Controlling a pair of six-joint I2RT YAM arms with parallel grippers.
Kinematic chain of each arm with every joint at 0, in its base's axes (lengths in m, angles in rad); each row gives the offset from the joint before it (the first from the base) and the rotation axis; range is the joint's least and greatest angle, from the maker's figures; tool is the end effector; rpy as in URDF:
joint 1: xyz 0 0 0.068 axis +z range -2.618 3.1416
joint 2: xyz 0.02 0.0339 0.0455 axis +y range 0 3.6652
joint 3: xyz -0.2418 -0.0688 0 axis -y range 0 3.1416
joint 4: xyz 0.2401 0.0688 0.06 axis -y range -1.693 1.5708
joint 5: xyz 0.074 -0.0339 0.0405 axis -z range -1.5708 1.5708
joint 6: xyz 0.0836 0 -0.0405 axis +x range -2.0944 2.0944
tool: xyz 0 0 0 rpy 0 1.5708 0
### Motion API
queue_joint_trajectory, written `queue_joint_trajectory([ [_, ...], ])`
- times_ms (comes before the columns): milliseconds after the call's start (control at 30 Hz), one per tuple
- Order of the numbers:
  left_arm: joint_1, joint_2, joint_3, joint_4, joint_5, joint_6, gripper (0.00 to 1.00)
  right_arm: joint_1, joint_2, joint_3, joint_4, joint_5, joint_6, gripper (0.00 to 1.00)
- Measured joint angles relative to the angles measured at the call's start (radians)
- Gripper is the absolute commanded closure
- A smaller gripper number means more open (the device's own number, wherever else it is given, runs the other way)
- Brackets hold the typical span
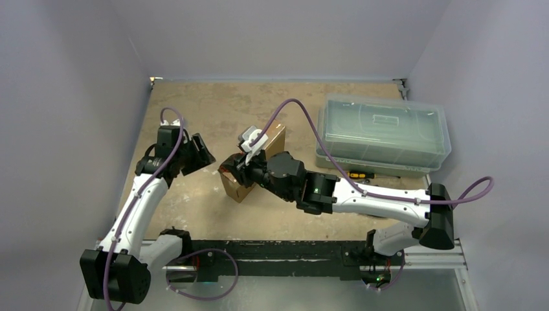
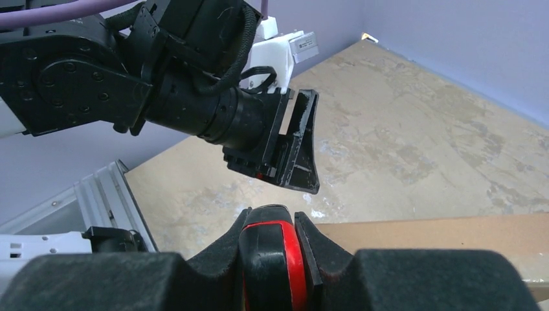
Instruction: Unpack the express box
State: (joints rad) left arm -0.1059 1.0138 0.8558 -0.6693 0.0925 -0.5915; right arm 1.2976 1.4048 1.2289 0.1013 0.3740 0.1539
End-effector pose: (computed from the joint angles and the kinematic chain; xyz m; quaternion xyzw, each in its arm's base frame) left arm 0.2430 -0.0336 0.2245 -0.2075 0.9074 -0.1645 0.3263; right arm 0.1315 0.3561 0.3577 -0.2834 0.6741 0.3417 0.5904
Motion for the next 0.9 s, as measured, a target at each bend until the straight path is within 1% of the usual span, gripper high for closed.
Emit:
queue_joint_trajectory([
  [267, 0.0, -0.006, 0.001, -0.003, 0.05, 0.008, 0.46, -0.014, 0.0, -0.016, 0.02, -0.006, -0.018, 1.0],
  [433, 0.0, -0.01, 0.016, -0.007, 0.09, 0.018, 0.38, -0.021, 0.0, -0.023, 0.021, -0.01, -0.018, 1.0],
  [500, 0.0, -0.024, 0.026, -0.005, 0.098, 0.032, 0.36, -0.022, 0.0, -0.024, 0.021, -0.01, -0.018, 1.0],
  [700, 0.0, -0.076, 0.081, 0.004, 0.126, 0.055, 0.37, -0.023, 0.0, -0.034, 0.027, -0.024, -0.016, 1.0],
  [767, 0.0, -0.075, 0.087, 0.016, 0.151, 0.061, 0.39, -0.023, 0.0, -0.041, 0.028, -0.029, -0.014, 1.0],
  [900, 0.0, -0.054, 0.087, 0.018, 0.227, 0.082, 0.39, -0.023, 0.0, -0.049, 0.027, -0.04, -0.011, 1.0],
])
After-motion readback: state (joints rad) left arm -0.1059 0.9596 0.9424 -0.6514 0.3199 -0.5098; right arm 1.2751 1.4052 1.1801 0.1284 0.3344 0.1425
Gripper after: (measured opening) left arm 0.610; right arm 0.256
